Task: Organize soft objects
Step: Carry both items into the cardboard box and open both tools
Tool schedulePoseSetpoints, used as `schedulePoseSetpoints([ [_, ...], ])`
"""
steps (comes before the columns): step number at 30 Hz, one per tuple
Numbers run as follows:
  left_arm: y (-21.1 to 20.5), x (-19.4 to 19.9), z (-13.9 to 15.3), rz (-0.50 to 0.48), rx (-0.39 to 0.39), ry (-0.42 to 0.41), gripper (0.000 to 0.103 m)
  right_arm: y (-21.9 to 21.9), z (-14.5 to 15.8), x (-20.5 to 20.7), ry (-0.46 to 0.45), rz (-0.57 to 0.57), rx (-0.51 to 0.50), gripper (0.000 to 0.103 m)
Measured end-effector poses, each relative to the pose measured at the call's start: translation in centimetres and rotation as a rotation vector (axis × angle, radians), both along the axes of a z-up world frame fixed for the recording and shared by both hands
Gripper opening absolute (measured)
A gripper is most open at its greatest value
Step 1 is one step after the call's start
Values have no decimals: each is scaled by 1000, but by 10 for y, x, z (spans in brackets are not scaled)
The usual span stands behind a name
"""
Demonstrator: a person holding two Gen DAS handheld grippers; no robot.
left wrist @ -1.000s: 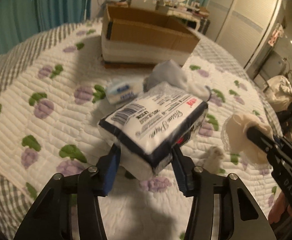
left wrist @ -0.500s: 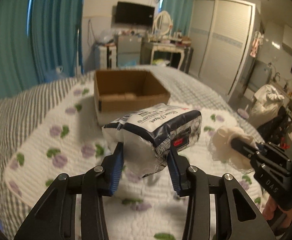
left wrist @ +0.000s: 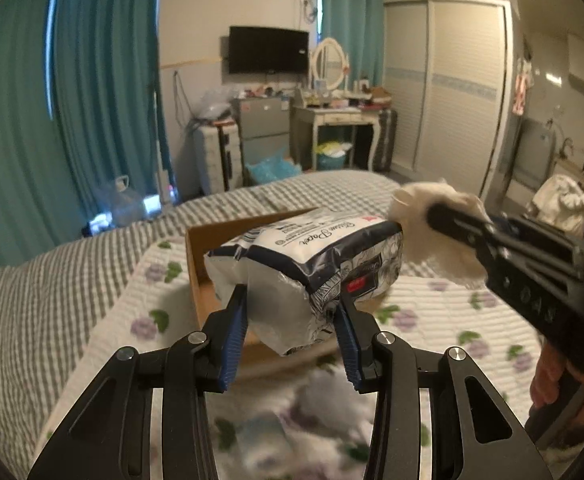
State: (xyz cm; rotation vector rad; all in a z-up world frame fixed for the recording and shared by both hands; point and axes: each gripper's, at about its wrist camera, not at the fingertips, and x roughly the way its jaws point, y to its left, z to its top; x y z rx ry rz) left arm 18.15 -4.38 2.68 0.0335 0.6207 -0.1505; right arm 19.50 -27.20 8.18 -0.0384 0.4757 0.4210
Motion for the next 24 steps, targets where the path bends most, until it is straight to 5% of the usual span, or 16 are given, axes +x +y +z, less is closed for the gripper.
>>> schedulePoseSetpoints([
  [6, 5, 62, -41, 12, 48, 59, 41, 14, -46, 82, 160, 16, 69, 15],
  [10, 2, 71, -56, -20, 74, 63, 47, 17, -67, 99, 196, 9, 55, 15],
  [11, 2, 71, -58, -29, 78, 54, 49, 16, -69, 99, 199, 7, 57, 18],
  [13, 1, 69, -59, -31, 76, 53, 61, 13, -71, 100, 210, -3, 63, 50],
  [16, 2, 62, -52, -3, 70, 37, 84, 6, -62, 89, 185, -31, 63, 62],
  [24, 9, -7, 20, 22, 98, -67, 84, -27, 18, 20, 93, -91, 35, 68],
])
